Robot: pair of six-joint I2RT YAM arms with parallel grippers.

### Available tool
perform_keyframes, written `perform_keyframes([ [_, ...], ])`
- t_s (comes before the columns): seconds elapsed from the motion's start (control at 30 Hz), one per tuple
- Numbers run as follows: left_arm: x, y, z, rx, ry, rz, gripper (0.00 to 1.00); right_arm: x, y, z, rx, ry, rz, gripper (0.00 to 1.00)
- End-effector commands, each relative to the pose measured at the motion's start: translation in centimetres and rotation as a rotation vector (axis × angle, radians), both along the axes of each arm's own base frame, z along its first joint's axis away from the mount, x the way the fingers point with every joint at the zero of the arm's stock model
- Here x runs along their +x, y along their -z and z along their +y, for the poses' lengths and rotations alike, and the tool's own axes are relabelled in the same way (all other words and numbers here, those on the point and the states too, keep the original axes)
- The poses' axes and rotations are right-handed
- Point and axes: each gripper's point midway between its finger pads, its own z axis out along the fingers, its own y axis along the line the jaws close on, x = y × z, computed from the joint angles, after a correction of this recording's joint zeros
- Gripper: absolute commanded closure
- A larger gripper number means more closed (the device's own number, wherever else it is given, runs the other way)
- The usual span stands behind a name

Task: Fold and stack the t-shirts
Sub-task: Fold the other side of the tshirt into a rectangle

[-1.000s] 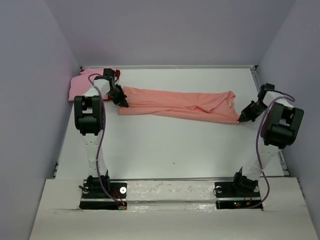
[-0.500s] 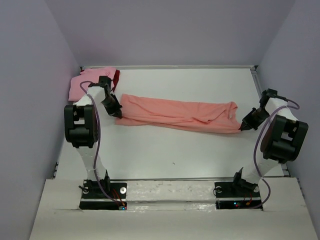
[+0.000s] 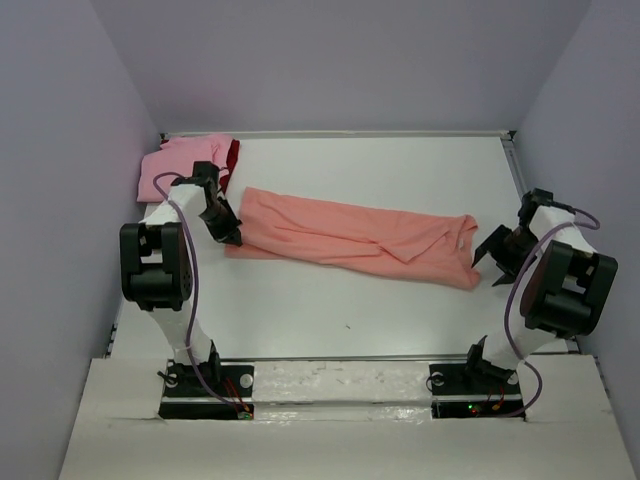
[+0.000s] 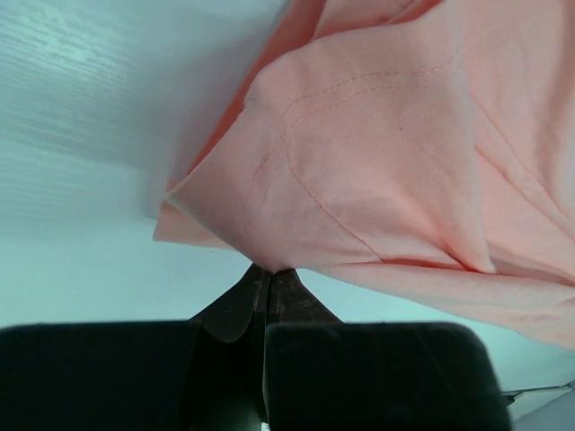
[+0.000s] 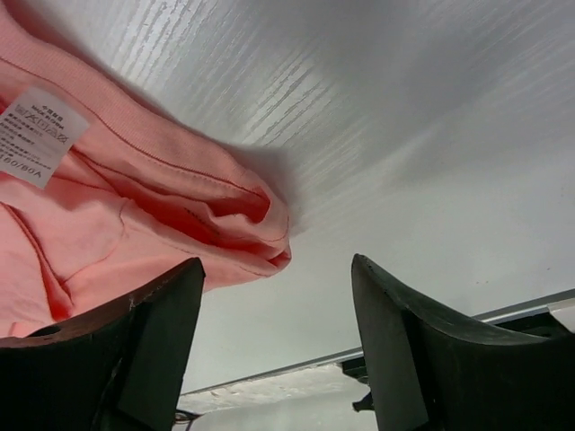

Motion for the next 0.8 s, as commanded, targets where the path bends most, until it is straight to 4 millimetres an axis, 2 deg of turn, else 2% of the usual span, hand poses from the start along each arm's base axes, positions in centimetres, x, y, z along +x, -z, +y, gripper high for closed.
perform_keyframes([
  [0.0, 2.4, -2.8, 0.2, 0.001, 0.017, -0.096, 0.93, 0.1, -2.4, -0.9, -0.068, 0.005, -0.070, 0.28],
  [0.07, 2.7, -3.0, 0.2, -0.001, 0.027, -0.094, 0.92, 1.2, -3.7, -1.0, -0.070, -0.002, -0.126, 0.28],
  [0.17, 3.2, -3.4, 0.1, -0.006, 0.032, -0.101, 0.92, 2.7, -4.9, 0.4, 0.016, -0.013, -0.199, 0.28],
  [0.33, 4.1, -4.2, -0.1, -0.016, 0.051, -0.119, 0.88, 5.0, -7.3, 2.3, 0.063, -0.057, -0.322, 0.28],
  [0.43, 4.2, -4.0, 0.0, -0.012, 0.065, -0.109, 0.84, 6.4, -8.1, 3.2, 0.109, -0.083, -0.380, 0.28],
  [0.5, 4.3, -3.9, -0.1, -0.015, 0.072, -0.105, 0.81, 7.1, -7.9, 4.7, 0.168, -0.095, -0.388, 0.28],
  [0.57, 4.3, -3.6, -0.1, -0.016, 0.080, -0.099, 0.74, 7.7, -7.6, 5.6, 0.189, -0.107, -0.393, 0.28],
  [0.6, 4.2, -3.6, -0.8, -0.018, 0.099, -0.098, 0.70, 8.3, -7.4, 6.5, 0.201, -0.116, -0.397, 0.28],
  [0.67, 3.9, -3.4, -1.3, -0.018, 0.118, -0.090, 0.55, 8.8, -7.0, 7.5, 0.222, -0.124, -0.401, 0.29],
  [0.7, 3.9, -3.5, -1.3, -0.019, 0.119, -0.091, 0.44, 9.4, -6.7, 8.5, 0.241, -0.133, -0.407, 0.29],
  [0.77, 4.0, -3.6, -1.3, -0.016, 0.123, -0.095, 0.38, 10.2, -6.2, 9.1, 0.239, -0.147, -0.412, 0.31],
])
